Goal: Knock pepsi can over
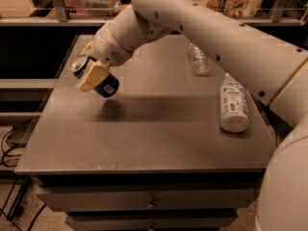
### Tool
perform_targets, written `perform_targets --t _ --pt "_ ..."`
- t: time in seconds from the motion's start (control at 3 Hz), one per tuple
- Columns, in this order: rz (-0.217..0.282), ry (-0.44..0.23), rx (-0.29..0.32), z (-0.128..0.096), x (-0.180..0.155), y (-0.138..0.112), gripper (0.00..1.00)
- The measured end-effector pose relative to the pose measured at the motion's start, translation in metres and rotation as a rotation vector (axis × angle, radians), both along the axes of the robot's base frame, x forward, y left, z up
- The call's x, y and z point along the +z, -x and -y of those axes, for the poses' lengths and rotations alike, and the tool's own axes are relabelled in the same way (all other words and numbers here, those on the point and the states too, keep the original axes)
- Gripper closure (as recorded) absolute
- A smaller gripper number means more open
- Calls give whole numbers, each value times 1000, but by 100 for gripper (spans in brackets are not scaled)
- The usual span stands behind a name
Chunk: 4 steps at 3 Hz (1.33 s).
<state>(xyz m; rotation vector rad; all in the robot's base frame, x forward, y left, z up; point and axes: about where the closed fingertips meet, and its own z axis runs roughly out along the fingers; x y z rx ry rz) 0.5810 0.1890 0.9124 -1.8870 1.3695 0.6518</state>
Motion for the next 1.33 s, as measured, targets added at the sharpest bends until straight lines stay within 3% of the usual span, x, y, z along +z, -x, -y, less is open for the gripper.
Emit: perform_targets --t 0.33,0.67,1.0,1.33 --pt "22 141 -30 29 -10 -5 84" --pt "0 202 -6 35 -25 1 60" --pt "-46 200 26 29 -41 15 39" --pt "-47 199 27 29 -41 16 14"
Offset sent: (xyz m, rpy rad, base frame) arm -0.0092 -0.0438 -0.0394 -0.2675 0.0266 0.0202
